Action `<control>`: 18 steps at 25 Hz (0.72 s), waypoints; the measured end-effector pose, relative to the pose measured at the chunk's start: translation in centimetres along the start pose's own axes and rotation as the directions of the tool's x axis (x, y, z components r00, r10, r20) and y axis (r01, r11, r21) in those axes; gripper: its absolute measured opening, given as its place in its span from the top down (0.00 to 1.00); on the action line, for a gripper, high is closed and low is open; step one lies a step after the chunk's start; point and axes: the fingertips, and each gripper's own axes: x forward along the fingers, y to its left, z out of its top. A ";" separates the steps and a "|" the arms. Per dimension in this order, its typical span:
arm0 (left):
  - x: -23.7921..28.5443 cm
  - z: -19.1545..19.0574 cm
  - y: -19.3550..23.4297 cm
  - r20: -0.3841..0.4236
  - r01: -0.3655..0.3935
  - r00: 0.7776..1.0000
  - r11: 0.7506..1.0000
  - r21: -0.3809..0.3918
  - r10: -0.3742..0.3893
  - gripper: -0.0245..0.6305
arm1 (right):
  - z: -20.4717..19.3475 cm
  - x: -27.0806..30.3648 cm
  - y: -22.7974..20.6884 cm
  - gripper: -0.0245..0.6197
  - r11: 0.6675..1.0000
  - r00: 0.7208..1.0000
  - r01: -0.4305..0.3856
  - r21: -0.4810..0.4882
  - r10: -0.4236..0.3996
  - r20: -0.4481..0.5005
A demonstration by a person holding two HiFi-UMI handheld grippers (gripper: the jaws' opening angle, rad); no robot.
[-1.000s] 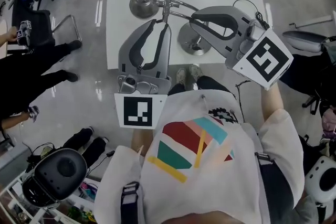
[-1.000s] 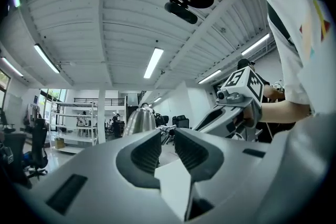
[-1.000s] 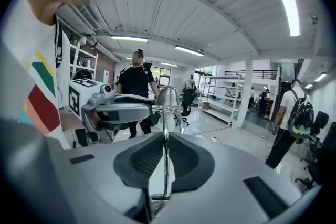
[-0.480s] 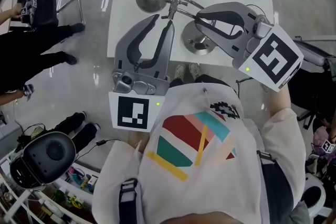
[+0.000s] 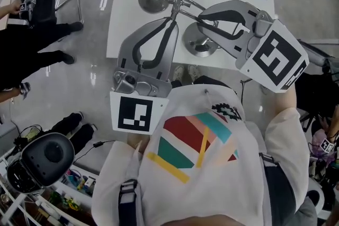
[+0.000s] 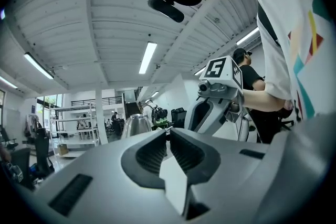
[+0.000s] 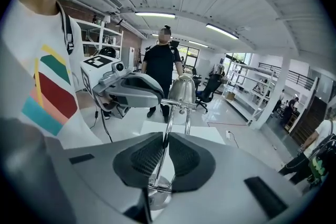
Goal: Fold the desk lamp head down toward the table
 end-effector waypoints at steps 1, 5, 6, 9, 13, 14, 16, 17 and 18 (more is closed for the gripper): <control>0.0 0.0 0.0 0.001 -0.001 1.000 1.000 -0.004 0.001 0.86 | 0.0 0.0 0.0 0.90 1.000 1.000 -0.005 0.004 0.005 0.002; 0.1 -1.0 0.7 -0.068 -0.002 0.998 0.998 0.065 0.007 0.87 | 0.0 0.9 -0.3 0.90 1.000 0.999 -0.013 0.018 0.014 -0.035; 0.0 -2.0 1.5 -0.100 -0.009 0.995 0.995 0.103 0.019 0.87 | 0.2 1.9 -0.4 0.90 1.000 0.999 -0.008 0.011 0.008 -0.048; -0.5 -4.8 4.0 -0.113 -0.052 0.992 0.995 0.088 0.062 0.88 | 0.7 5.2 -0.6 0.90 1.000 0.996 -0.019 -0.017 0.017 -0.084; 0.1 -7.3 3.7 -0.101 -0.062 0.993 0.998 -0.004 0.062 0.89 | -0.9 6.3 -0.2 0.90 0.999 0.993 -0.040 0.023 0.042 -0.109; 0.3 -8.2 3.5 -0.116 -0.061 0.991 0.998 -0.016 0.059 0.89 | -1.4 6.6 -0.2 0.90 0.998 0.993 -0.042 0.039 0.046 -0.110; 0.5 -10.5 3.4 -0.152 -0.055 0.987 0.998 -0.032 0.050 0.89 | -2.3 7.9 0.1 0.90 0.999 0.992 -0.039 0.032 0.043 -0.122; 0.4 -11.6 3.5 -0.155 -0.053 0.987 0.997 -0.051 0.044 0.89 | -2.5 8.6 0.3 0.90 0.999 0.991 -0.034 0.012 0.035 -0.129; 0.3 -12.5 3.7 -0.147 -0.052 0.988 0.995 -0.087 0.039 0.89 | -2.6 9.2 0.6 0.90 1.000 0.991 -0.023 -0.007 0.022 -0.130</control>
